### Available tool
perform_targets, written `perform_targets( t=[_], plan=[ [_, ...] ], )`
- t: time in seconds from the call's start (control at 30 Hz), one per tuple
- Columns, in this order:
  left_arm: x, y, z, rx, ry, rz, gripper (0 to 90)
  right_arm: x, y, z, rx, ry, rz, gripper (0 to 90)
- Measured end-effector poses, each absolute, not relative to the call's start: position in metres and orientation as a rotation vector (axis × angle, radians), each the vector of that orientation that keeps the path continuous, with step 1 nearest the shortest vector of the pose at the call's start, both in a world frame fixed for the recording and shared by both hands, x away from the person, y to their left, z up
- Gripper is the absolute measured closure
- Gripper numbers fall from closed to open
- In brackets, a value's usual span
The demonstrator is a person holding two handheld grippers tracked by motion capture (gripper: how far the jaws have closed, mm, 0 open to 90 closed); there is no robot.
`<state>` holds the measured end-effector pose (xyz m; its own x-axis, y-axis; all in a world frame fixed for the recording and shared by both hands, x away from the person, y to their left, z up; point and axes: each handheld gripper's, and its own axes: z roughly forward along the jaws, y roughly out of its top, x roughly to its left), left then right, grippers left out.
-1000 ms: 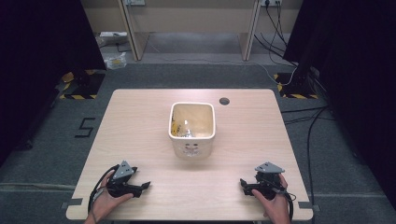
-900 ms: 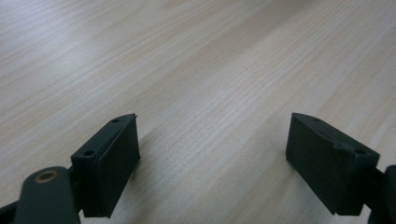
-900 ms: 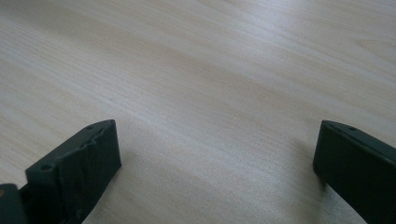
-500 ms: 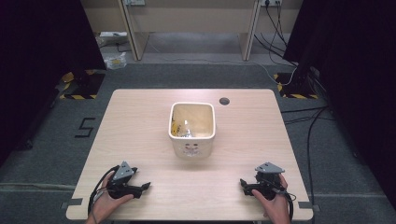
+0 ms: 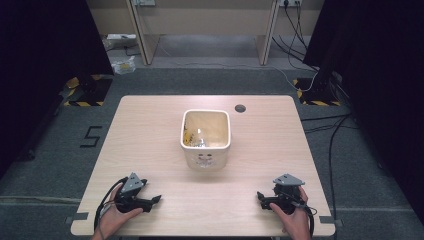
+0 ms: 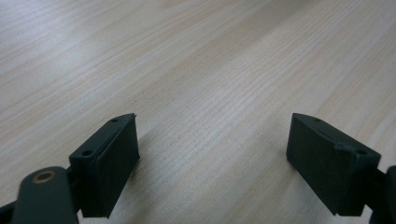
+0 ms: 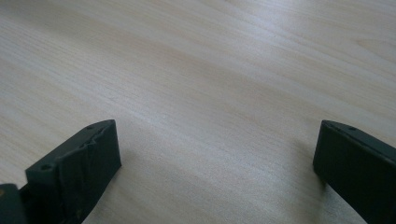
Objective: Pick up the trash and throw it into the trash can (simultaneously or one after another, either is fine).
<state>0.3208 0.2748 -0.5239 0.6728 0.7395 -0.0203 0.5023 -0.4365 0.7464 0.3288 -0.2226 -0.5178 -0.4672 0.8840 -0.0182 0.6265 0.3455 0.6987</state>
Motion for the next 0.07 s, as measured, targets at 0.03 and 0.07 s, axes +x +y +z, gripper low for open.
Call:
perform_targets(
  t=[0.03,0.07],
  plan=[
    [0.3208,0.2748,-0.5239,2.129,0.953,0.401,15.8,0.3288,-0.2226,-0.5179,1.327,2.220,0.890,1.0],
    [0.3209,0.2748,-0.5239,2.130,0.952,0.401,15.8,0.3288,-0.2226,-0.5178,1.327,2.220,0.890,1.0]
  ],
)
